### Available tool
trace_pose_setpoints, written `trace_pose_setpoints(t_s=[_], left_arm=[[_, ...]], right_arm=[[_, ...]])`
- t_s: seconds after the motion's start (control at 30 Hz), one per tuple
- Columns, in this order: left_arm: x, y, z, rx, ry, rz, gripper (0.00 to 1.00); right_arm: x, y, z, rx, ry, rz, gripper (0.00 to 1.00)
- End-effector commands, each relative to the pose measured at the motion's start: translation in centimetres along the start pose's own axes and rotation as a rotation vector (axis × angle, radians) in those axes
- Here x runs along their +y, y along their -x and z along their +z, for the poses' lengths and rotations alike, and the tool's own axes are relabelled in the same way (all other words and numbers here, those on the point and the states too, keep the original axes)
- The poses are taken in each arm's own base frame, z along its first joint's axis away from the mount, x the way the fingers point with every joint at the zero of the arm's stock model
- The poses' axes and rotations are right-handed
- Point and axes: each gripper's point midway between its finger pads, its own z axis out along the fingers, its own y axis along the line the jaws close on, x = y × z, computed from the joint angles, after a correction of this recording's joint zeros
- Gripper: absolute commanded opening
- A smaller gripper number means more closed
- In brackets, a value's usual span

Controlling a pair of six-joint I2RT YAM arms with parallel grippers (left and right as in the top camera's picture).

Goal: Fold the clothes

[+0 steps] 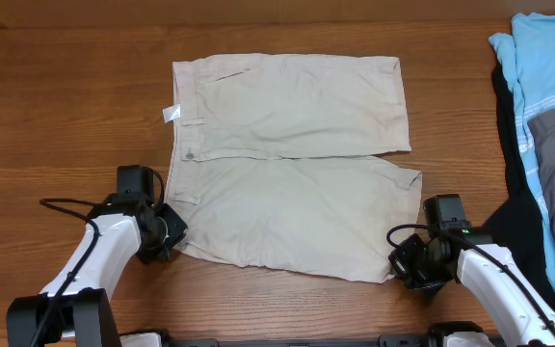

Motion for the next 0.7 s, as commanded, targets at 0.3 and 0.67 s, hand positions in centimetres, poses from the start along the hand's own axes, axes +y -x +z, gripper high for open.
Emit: trace_pose_setpoints(t_s=[0.3, 0.67], left_arm=[[1.8, -1.8, 0.9, 0.079, 0.073, 0.052, 0.04], [1.9, -2.8, -3.9, 0.116, 0.087, 0.111, 0.04]], right_arm=[[1.7, 1.5, -3.6, -0.072, -0.027, -0.063, 0.04], [3.3, 2.2, -10.8, -0.171, -0.055, -0.096, 0.04]])
